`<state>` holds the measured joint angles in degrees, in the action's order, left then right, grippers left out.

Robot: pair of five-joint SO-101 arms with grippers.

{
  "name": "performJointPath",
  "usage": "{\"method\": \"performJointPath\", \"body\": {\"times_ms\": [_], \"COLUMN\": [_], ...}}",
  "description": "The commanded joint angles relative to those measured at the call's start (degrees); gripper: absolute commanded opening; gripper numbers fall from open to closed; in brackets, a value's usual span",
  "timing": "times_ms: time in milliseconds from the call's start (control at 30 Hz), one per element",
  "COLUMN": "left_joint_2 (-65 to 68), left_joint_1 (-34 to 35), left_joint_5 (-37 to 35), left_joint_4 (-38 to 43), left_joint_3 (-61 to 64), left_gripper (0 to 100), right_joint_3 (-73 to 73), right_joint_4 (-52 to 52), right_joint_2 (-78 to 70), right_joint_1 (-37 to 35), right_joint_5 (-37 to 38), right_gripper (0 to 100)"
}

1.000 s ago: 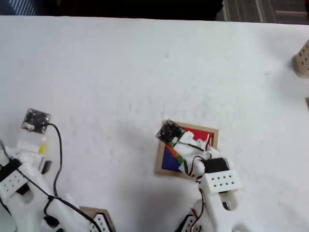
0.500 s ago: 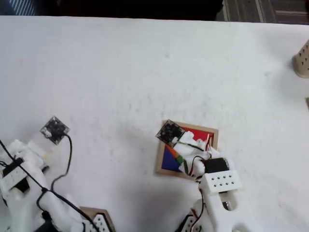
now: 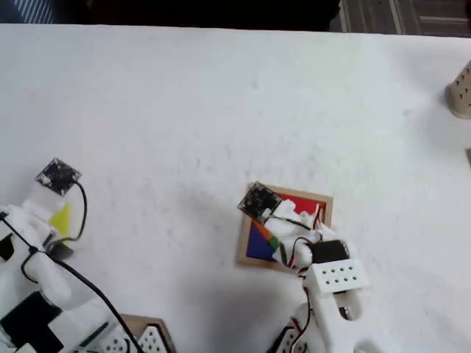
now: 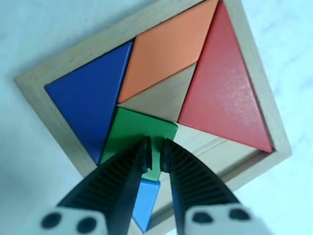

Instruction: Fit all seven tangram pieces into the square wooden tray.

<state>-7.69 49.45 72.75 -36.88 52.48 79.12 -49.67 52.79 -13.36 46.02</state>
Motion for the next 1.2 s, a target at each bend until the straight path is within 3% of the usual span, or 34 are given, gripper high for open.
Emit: {"method": "performJointPath", "body": {"times_ms": [0,200,533,800,1167], "left_joint_2": [5.05,6.29,5.93,6.37,8.13], "left_joint_1": [-2.86,-6.37,-6.55,-6.46,-6.73], "left_joint_5": [-1.23,-1.32,-5.54,-5.54,-5.27], "left_joint_4": [1.32,1.23,0.79,-11.96,-12.13], "left_joint_3": [-3.16,-2.73,-3.34,-14.24,-15.74], "left_gripper": [30,24,25,28,23], "right_joint_3": [0.00,-0.09,-0.09,-0.09,-0.09], "right_joint_4": [-0.75,-0.75,-0.75,-0.75,-0.75], "right_joint_2": [-0.22,-0.22,-0.22,-0.22,-0.22], "right_joint_1": [-0.22,-0.22,-0.22,-0.22,-0.22], "right_joint_5": [0.26,0.18,0.26,0.26,0.18], "right_gripper": [4.6,4.5,4.6,4.6,4.5]}}
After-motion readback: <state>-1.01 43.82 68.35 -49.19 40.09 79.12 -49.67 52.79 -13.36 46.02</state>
